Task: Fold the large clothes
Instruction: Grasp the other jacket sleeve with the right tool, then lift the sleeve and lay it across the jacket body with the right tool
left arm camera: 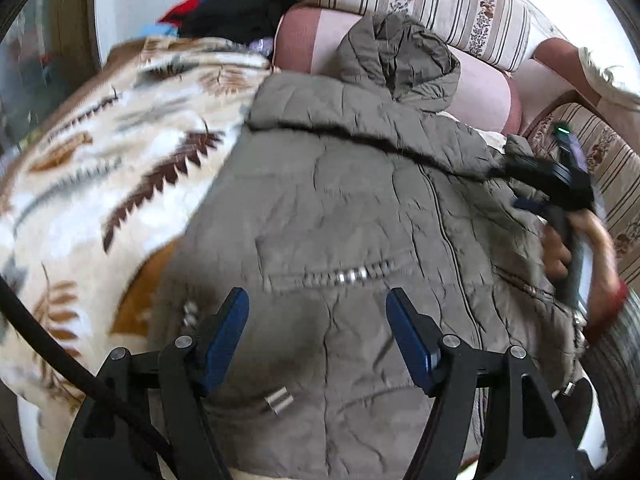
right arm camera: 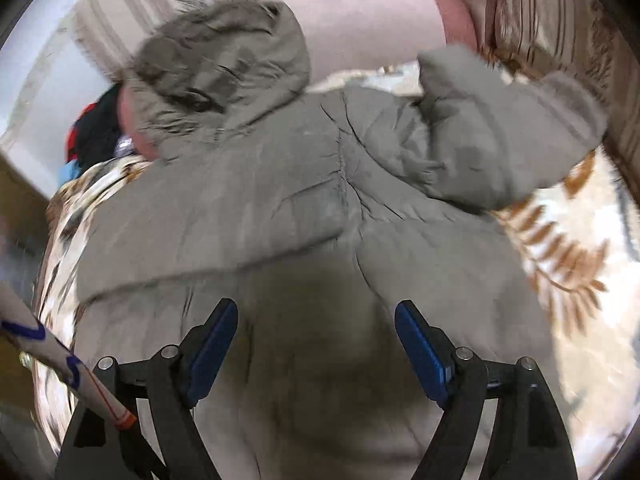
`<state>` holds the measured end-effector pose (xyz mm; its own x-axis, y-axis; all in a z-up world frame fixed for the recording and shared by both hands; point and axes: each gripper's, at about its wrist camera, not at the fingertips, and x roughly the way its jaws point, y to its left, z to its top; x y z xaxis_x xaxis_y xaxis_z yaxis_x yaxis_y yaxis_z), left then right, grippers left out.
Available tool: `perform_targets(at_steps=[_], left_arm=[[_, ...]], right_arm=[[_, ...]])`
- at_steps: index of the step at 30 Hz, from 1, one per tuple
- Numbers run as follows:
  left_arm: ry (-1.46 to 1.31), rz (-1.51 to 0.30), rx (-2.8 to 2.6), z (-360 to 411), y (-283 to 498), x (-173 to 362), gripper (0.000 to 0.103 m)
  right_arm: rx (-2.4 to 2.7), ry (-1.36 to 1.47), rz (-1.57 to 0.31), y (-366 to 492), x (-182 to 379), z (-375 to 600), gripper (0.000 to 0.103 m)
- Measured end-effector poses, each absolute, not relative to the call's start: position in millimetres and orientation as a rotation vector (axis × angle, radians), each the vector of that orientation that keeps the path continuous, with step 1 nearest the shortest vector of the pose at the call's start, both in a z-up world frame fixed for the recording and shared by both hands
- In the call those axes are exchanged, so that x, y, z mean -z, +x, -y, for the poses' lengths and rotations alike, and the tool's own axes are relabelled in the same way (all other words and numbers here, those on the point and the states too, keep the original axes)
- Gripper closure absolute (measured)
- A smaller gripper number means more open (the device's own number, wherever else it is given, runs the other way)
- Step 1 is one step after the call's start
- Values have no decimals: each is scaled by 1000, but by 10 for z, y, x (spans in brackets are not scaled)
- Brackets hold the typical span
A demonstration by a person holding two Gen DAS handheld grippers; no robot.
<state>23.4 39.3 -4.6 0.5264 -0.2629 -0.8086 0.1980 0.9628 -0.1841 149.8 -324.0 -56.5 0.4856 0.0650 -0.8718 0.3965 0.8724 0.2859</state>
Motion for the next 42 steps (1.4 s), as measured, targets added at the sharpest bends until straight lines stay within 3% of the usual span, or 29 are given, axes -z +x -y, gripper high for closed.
perform_targets(at_steps=[2, 4, 5, 6, 8, 13, 16, 18, 20, 24, 31, 42], left_arm=[[-70, -978, 285, -381, 224, 78, 33], [-57, -972, 287, -346, 224, 122, 33], [-54, -971, 288, -330, 220, 134, 33], [-52, -974, 288, -315, 221, 158, 33], [-40, -985, 285, -271, 242, 201, 33], [-8, -983, 291, -150, 188, 169, 33], [21, -971, 300, -55, 111, 92, 33], [35, -972, 311, 25, 72, 53, 33], [44, -980, 329, 126, 28, 22, 33], [57, -1013, 392, 357, -70, -1, 33], [140, -1045, 429, 705, -124, 72, 33], [107, -1161, 368, 893, 266, 349, 33]], right_arm=[[233, 498, -1085, 1722, 694, 3272, 23], [232, 504, -1103, 1885, 776, 3304, 49], [201, 523, -1106, 1951, 784, 3318, 73], [205, 534, -1103, 1971, 772, 3337, 80], [249, 529, -1096, 2008, 769, 3390, 84], [246, 436, -1096, 2004, 783, 3404, 81], [214, 402, -1041, 1779, 533, 3442, 71], [190, 421, -964, 1486, 277, 3621, 43], [222, 426, -881, 1154, 46, 3921, 33], [384, 431, -841, 711, -25, 4698, 33], [637, 623, -865, 300, 469, 6256, 39], [717, 685, -849, 1094, 851, 7140, 39]])
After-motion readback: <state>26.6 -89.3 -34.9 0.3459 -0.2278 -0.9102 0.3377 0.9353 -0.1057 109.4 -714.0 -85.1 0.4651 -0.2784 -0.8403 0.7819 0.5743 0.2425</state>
